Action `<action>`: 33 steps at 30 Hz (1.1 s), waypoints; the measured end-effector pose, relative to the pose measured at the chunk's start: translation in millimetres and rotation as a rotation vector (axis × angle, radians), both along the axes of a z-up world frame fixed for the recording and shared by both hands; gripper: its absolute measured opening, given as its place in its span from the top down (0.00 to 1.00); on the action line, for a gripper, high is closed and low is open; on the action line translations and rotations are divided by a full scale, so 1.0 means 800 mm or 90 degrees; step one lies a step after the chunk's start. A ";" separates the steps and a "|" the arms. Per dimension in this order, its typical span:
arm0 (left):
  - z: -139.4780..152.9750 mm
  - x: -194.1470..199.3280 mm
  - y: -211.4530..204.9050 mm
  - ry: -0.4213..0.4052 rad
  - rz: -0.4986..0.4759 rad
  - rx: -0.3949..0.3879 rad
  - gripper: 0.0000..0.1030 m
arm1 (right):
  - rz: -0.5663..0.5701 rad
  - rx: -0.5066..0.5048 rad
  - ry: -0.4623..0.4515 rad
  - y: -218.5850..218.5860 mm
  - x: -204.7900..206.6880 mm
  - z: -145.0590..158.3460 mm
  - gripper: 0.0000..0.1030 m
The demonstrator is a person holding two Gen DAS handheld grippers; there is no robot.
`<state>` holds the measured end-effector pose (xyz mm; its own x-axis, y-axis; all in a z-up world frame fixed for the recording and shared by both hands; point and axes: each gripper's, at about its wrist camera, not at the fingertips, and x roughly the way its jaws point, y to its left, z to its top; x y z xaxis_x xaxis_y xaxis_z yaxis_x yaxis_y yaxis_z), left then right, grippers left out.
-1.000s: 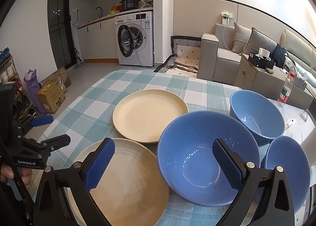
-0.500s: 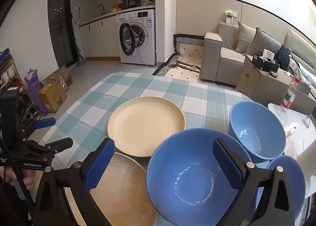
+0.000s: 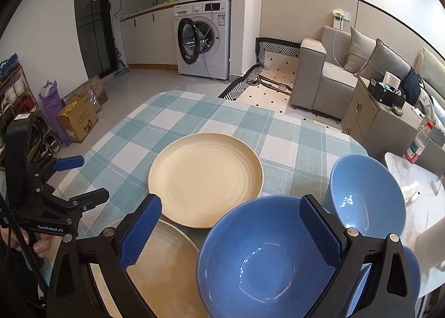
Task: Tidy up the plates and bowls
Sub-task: 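Move both grippers toward the rim of the separate cream plate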
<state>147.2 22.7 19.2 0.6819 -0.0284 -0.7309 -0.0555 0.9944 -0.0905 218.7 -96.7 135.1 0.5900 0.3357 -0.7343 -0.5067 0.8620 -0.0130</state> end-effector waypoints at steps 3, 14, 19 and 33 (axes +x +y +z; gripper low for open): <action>-0.001 0.006 0.001 0.004 0.001 -0.004 0.00 | 0.006 0.004 0.007 0.003 0.011 0.001 0.02; -0.011 0.025 0.002 0.019 0.003 -0.007 0.00 | 0.002 -0.011 0.028 0.008 0.052 -0.006 0.02; -0.013 0.034 0.003 0.023 0.002 -0.011 0.00 | 0.003 -0.019 0.033 0.008 0.064 -0.010 0.02; -0.014 0.055 0.004 0.034 0.003 -0.013 0.00 | 0.002 -0.035 0.049 0.016 0.102 -0.012 0.02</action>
